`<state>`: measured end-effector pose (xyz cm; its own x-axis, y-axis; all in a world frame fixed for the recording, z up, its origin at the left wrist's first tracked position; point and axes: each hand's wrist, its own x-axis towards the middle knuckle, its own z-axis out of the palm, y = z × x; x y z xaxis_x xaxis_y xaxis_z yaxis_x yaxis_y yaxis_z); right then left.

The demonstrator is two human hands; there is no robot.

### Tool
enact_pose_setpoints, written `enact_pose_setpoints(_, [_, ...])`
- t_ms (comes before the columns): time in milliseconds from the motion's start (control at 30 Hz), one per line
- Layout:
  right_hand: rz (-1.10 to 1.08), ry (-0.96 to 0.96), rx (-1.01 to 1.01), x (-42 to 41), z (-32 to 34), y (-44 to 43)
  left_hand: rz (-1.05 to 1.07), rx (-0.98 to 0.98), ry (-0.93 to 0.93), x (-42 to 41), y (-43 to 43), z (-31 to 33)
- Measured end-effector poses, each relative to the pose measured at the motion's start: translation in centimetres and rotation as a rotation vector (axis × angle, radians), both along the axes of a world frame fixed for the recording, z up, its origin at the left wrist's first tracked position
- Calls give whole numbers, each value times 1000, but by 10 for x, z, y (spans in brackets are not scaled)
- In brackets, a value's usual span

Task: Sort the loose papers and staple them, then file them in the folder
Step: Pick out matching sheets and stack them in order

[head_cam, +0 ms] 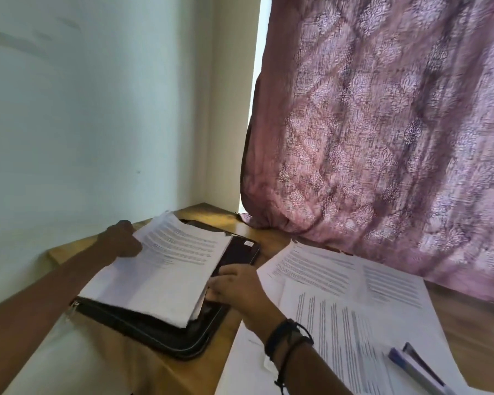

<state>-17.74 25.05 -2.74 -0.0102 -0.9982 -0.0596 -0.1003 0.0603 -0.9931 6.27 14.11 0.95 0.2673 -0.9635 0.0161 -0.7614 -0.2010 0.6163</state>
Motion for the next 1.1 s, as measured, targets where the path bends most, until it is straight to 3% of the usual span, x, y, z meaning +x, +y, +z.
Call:
enact_pose_setpoints(100, [-77, 225, -60, -27, -1, 9, -18, -81, -295, -23, 3, -4])
enact_pose_setpoints(200, [-236, 643, -104, -74, -4, 20, -237, -274, -219, -70, 6, -15])
enact_pose_setpoints(300, [-278, 892, -122, -124, -11, 42, -474, -346, -122, -135, 18, -28])
enact_pose_setpoints(467, [-275, 1178, -152, -181, -29, 69, -689, -280, -113, -232, 12, -44])
enact_pose_setpoints(600, [-321, 1268, -269, -193, -50, 74, -652, -160, -179, -266, -9, -58])
enact_pose_setpoints(667, [-353, 1253, -373, -192, -51, 74, -569, -99, -257, -273, -21, -69])
enact_pose_setpoints(767, [-271, 1221, -305, -193, -51, 73, -485, -72, -227, -282, -29, -71])
enact_pose_setpoints(867, [-371, 1199, -411, -197, -53, 74, -342, -334, -185, -288, -15, -50])
enact_pose_setpoints(1000, [-492, 956, -345, -207, -44, 74, -396, -759, 200, -284, 18, 3])
enact_pose_setpoints(1100, [-674, 581, -401, -218, -24, 76, -521, -825, 439, -283, 40, 38])
